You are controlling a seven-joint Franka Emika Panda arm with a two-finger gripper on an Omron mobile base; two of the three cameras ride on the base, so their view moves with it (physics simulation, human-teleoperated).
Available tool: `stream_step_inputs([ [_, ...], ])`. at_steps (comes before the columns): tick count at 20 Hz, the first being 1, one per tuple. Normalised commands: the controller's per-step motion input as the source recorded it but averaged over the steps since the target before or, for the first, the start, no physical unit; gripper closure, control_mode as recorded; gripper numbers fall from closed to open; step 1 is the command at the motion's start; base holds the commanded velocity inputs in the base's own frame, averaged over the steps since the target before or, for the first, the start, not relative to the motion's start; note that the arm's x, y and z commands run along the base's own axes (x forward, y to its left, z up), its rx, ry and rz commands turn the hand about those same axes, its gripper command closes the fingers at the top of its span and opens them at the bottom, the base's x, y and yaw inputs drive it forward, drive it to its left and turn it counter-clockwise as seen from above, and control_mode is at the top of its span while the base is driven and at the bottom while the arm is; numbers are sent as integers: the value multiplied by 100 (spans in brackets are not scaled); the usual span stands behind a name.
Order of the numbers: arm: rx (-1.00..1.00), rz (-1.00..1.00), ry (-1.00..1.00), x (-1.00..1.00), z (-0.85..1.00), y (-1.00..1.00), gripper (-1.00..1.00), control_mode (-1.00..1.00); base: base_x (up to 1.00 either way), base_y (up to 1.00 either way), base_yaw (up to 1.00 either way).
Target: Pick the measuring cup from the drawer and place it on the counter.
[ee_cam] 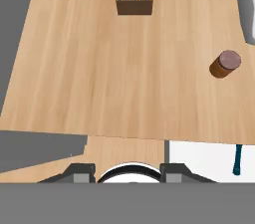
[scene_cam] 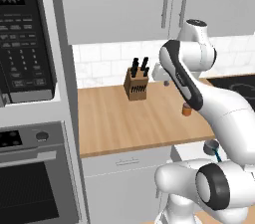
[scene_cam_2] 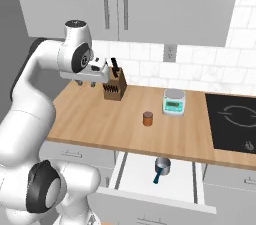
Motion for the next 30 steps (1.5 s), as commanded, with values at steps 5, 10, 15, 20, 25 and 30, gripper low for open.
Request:
stream_step_inputs([
  [5,0,0,0,-37,-28,0,-100,-100,0,0,0],
  [10,-3,0,-4,-69,-86,1,-100,-100,0,0,0],
  [15,0,-1,-7,-41,-93,2,-100,-100,0,0,0],
  [20,0,-2,-2,-46,-75,0,-100,-100,0,0,0],
  [25,0,0,0,-19,-7,0,-100,100,-49,0,0],
  [30,0,0,0,0,0,0,-100,100,-95,-8,-2],
])
